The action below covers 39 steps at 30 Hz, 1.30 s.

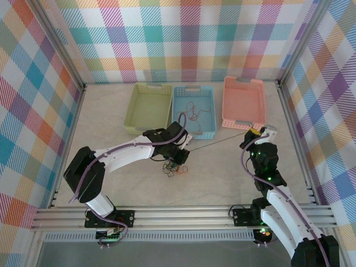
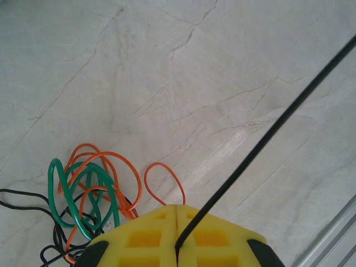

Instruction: Untangle the cables

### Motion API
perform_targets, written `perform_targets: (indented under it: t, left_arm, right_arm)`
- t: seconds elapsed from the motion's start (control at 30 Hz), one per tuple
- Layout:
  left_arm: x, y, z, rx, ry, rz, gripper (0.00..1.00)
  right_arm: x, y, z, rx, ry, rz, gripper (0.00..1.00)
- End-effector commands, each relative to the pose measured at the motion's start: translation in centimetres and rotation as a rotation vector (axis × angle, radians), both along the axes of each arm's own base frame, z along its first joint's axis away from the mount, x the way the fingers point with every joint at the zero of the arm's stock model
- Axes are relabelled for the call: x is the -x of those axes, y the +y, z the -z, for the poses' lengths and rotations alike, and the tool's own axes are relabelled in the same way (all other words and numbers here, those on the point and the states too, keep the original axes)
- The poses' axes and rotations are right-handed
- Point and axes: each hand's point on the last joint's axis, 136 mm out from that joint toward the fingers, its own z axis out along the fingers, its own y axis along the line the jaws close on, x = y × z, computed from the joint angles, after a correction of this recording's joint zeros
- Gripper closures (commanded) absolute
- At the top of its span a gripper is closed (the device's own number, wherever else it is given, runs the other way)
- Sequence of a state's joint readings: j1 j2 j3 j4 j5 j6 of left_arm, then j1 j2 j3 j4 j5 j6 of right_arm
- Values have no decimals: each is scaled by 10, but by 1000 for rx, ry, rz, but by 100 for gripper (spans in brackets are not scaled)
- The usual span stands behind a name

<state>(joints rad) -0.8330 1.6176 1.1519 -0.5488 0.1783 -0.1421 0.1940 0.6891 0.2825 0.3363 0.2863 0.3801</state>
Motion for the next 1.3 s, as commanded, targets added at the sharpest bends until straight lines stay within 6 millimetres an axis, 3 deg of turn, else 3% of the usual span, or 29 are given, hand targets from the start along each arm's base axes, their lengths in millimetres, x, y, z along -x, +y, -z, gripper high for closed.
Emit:
perform_targets:
  t: [0.0, 0.07, 0.2, 0.27, 0.5, 0.67, 0.87, 0.97, 1.27]
  left_arm:
    - [12, 15, -4, -23, 26, -16, 100]
    - [13, 12, -14, -2, 26, -8, 100]
    - [12, 10, -34, 23, 1, -2, 100]
    - [13, 8, -42, 43, -8, 10, 100]
    - [17, 1, -50, 90, 2, 30, 100]
    - [16, 2, -56, 104, -15, 30, 100]
    - [15, 4, -58, 103, -34, 24, 100]
    - [15, 4, -60, 110, -40, 25, 100]
    - [18, 5, -63, 126, -38, 30, 100]
  right_arm:
    - [-4, -1, -19, -40, -69, -7, 100]
    - [-4, 14, -28, -26, -96, -95, 99]
    - [0, 23, -39, 2, -130, -158, 55]
    - [3, 33, -44, 9, -158, -217, 48]
    - [13, 100, -60, 11, -254, -607, 49]
    - [24, 148, -49, 56, -241, -839, 49]
    - [59, 218, -30, 146, -218, -1207, 45]
    - [72, 237, -10, 218, -169, -1307, 44]
    - [73, 254, 22, 373, -119, -1343, 43]
